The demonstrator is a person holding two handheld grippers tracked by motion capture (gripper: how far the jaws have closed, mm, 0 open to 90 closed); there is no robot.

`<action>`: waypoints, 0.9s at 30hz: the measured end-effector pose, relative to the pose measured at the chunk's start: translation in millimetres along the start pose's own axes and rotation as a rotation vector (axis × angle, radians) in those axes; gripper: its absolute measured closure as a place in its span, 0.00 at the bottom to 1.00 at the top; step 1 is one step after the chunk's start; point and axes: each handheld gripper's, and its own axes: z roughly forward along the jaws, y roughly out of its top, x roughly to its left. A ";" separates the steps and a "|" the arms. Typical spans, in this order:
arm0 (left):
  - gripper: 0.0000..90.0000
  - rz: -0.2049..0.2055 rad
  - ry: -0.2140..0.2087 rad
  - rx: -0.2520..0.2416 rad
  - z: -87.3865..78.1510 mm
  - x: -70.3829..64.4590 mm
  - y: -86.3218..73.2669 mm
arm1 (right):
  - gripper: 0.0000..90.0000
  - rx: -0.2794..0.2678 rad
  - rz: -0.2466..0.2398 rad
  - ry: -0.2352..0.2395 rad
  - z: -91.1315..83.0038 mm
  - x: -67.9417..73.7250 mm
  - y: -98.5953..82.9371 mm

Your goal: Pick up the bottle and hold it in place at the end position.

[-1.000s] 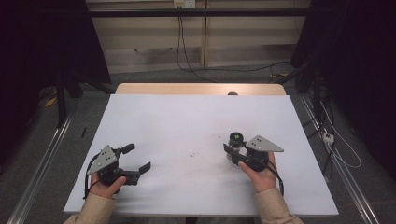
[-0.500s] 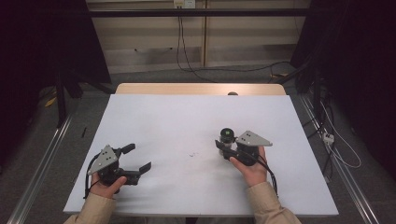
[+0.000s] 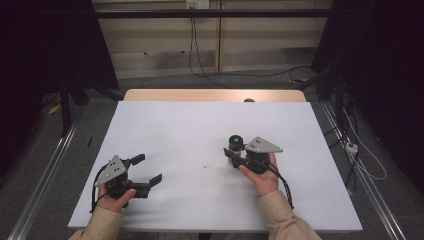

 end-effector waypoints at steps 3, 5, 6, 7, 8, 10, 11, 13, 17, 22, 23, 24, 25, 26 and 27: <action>0.06 0.007 0.000 0.000 0.6 -0.3 0.1 | 0.60 -0.005 -0.004 0.003 3.8 -0.2 1.6; 0.06 -0.003 -0.002 0.002 1.1 -0.9 -0.4 | 0.60 -0.008 -0.005 0.006 6.2 -0.6 2.7; 0.06 0.012 0.002 0.004 0.9 0.2 -0.3 | 0.60 -0.008 -0.002 0.007 6.8 -0.6 2.9; 0.06 -0.004 -0.001 0.004 1.0 -0.6 -0.7 | 0.60 -0.010 0.000 0.009 9.2 -0.8 3.3; 0.06 -0.003 -0.001 0.003 0.9 -0.5 -0.7 | 0.60 -0.009 -0.005 0.009 10.1 -1.0 3.4; 0.06 -0.002 -0.002 0.004 0.8 -0.4 -0.9 | 0.60 -0.008 -0.006 0.011 11.2 -1.1 3.5; 0.06 0.001 -0.002 0.005 0.9 -0.3 -0.9 | 0.60 -0.009 -0.005 0.012 12.7 -0.9 3.7; 0.06 0.002 -0.002 0.007 1.1 -0.3 -1.0 | 0.60 -0.006 -0.006 0.014 15.8 -0.2 4.8; 0.06 0.005 -0.003 0.009 1.3 -0.1 -1.1 | 0.60 -0.008 -0.009 0.018 20.0 0.3 6.4; 0.06 0.006 -0.003 0.010 1.4 0.0 -0.9 | 0.60 -0.007 -0.015 0.027 28.1 0.9 8.4; 0.06 0.007 -0.002 0.010 1.5 0.0 -0.9 | 0.60 -0.008 -0.015 0.030 29.6 1.1 8.8; 0.06 0.006 -0.003 0.012 1.6 0.0 -1.1 | 0.60 -0.007 -0.019 0.031 31.2 1.3 9.3; 0.06 0.007 -0.003 0.013 1.6 0.0 -1.2 | 0.60 -0.007 -0.022 0.032 32.7 1.4 9.6; 0.06 0.006 -0.003 0.013 1.6 0.0 -1.2 | 0.60 -0.006 -0.024 0.033 34.6 1.4 10.0; 0.06 0.006 -0.004 0.013 1.6 0.1 -1.2 | 0.60 -0.006 -0.021 0.035 37.4 1.4 10.5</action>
